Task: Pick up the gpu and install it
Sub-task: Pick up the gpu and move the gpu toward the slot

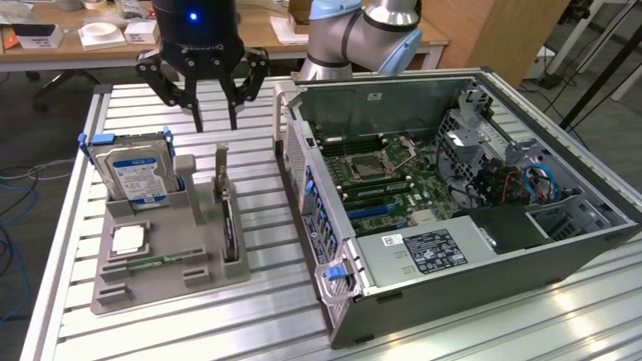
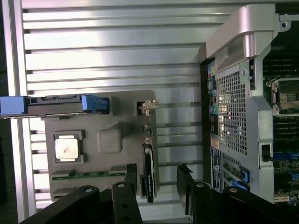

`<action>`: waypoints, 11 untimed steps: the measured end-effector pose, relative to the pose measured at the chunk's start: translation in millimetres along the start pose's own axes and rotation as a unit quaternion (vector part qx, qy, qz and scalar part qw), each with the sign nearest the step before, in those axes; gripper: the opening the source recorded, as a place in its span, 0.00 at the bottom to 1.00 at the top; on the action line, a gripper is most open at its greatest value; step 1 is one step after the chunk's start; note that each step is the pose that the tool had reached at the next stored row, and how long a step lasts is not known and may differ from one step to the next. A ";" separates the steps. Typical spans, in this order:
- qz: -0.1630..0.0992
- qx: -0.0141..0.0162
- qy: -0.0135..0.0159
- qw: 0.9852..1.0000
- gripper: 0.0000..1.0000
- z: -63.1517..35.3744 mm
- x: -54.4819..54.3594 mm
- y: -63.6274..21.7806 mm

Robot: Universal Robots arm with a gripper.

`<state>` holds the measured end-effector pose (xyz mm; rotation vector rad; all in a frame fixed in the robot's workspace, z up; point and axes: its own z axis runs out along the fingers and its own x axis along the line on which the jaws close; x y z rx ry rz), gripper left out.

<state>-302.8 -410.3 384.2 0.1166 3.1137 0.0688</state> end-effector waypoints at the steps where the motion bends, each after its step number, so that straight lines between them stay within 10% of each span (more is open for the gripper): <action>1: 0.000 0.000 0.000 1.000 0.47 0.4 0.0 0.0; 11: 0.000 0.000 0.000 1.000 0.47 3.8 0.1 -0.2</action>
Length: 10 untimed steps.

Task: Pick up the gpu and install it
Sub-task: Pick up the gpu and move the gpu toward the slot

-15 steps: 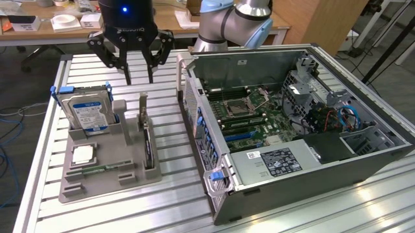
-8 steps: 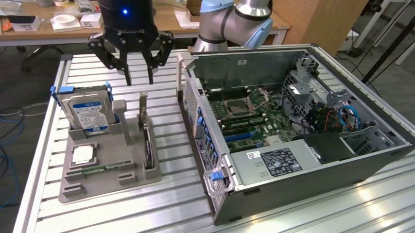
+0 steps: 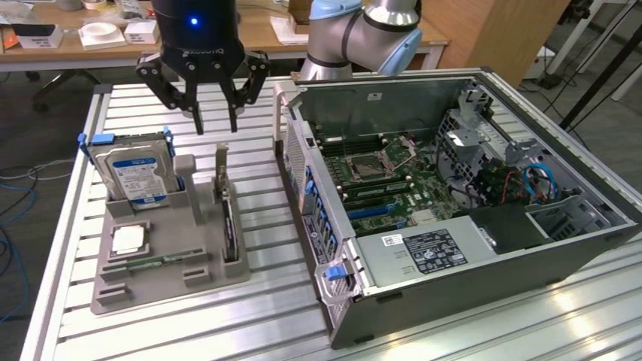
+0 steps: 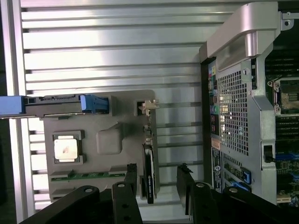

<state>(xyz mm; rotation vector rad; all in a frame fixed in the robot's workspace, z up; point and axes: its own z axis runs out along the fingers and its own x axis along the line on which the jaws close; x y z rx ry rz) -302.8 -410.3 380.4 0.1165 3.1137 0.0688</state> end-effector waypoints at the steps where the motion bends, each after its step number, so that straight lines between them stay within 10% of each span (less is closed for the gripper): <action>1: 0.000 0.000 0.000 1.000 0.47 0.3 0.0 0.0; 10: 0.000 0.000 0.000 1.000 0.47 2.8 0.1 -0.1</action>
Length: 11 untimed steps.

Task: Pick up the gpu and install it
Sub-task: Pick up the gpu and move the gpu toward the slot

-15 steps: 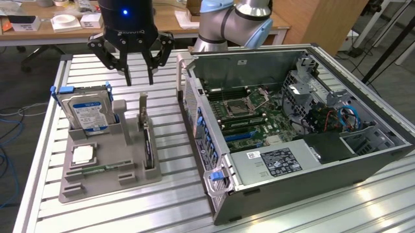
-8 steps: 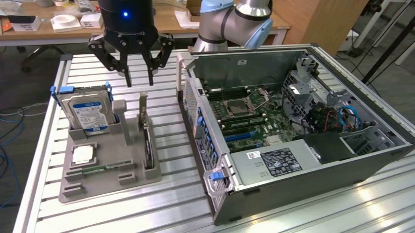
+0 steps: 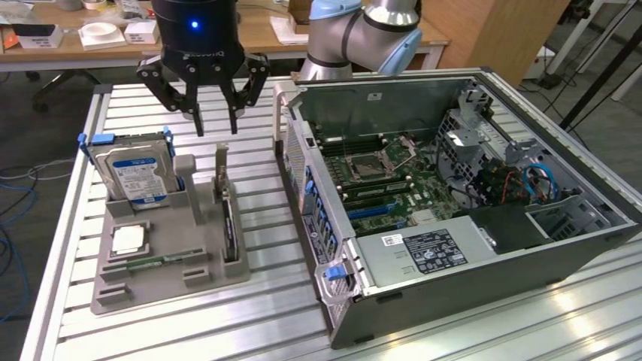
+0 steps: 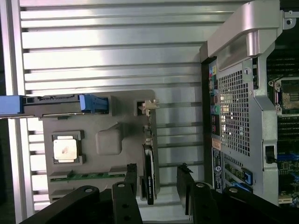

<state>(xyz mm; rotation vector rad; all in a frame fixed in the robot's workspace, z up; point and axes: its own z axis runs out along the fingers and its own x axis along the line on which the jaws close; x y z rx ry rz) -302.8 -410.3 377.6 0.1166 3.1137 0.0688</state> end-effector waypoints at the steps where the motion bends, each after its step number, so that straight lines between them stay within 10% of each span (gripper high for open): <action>1: 0.000 0.000 0.000 1.000 0.47 0.3 0.0 0.0; 11: 0.000 0.000 0.000 1.000 0.47 3.1 0.1 -0.2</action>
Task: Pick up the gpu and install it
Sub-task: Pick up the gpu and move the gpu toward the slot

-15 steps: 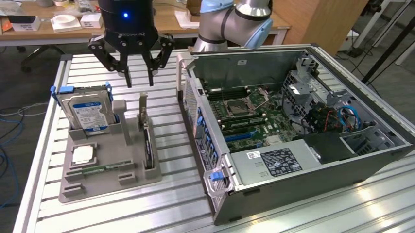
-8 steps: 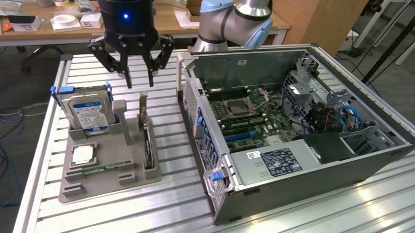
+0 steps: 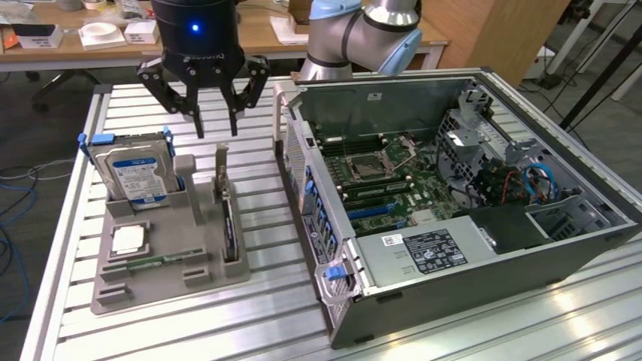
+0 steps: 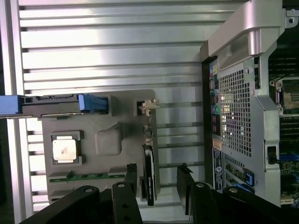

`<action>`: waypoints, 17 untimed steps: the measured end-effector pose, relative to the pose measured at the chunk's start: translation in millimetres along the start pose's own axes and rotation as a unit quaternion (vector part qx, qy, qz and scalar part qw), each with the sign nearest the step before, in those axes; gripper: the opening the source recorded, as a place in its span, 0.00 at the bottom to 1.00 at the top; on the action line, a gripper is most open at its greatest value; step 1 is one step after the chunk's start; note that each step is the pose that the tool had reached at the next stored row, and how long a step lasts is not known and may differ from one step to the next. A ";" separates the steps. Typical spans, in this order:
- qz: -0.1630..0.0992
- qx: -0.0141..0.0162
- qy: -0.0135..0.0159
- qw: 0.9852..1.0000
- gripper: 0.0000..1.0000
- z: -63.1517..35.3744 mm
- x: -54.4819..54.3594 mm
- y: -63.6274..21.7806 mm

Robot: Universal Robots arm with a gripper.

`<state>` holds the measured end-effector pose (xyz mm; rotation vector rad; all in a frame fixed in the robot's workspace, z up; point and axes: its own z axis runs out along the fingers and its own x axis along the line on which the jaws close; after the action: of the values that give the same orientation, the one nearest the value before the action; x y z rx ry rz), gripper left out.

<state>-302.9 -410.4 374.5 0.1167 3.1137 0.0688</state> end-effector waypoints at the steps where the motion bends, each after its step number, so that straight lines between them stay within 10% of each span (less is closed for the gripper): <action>1: 0.000 0.000 0.000 1.000 0.47 0.2 0.0 -0.2; 17: 0.000 0.000 0.000 1.000 0.47 0.6 -0.8 -10.1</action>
<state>-302.8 -420.5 373.4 0.1166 3.1137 0.0689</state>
